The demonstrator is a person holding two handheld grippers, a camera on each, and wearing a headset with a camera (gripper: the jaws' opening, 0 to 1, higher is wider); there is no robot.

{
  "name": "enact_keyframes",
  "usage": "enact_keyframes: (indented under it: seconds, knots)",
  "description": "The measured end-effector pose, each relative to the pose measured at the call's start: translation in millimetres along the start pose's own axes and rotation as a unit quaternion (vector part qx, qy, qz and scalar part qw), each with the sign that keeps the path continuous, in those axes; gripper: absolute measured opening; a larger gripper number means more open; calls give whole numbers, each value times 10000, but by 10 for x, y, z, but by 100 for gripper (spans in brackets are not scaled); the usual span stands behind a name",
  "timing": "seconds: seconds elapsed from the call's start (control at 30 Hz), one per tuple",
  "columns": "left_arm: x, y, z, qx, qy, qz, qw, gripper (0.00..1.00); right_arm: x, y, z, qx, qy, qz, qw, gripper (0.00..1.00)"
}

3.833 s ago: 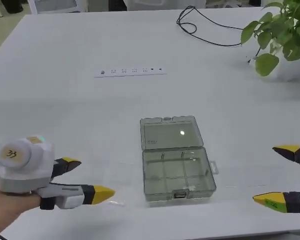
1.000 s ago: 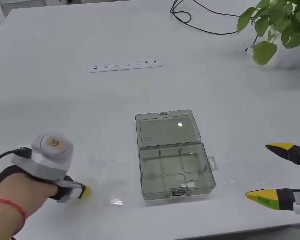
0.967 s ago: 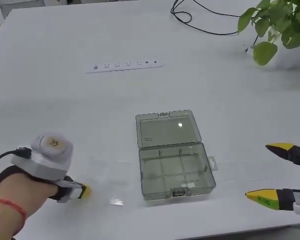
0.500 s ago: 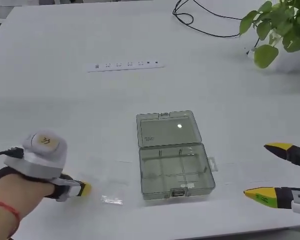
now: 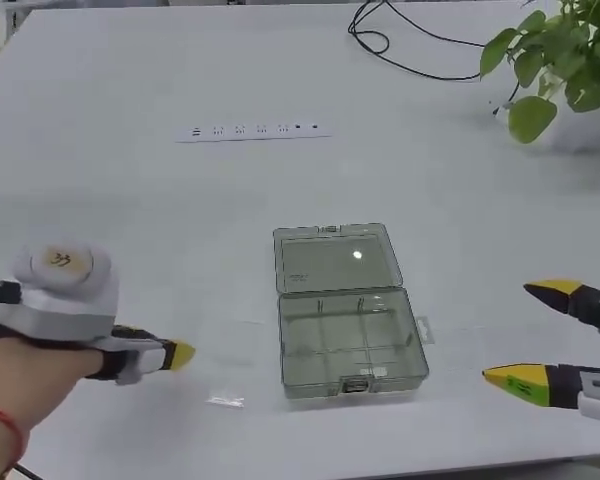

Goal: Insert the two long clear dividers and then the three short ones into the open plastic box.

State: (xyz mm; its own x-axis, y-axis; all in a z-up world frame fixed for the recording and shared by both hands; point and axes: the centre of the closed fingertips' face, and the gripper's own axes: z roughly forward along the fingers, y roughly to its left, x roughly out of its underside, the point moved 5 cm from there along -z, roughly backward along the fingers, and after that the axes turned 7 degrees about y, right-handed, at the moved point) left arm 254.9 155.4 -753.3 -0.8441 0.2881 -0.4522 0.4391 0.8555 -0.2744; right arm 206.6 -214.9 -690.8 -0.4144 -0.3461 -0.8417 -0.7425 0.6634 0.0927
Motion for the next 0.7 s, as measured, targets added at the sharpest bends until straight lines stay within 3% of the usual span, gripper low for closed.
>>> enact_keyframes:
  seconds: [0.3,0.7]
  knots:
    - [-241,-293,-99,427,-481,16,9979,30,-157,54,-12,-19,-149,27,9999,73]
    - [-412,-667,-150,993,-887,80,9911,30,-360,155,13,-16,-272,189,9995,62]
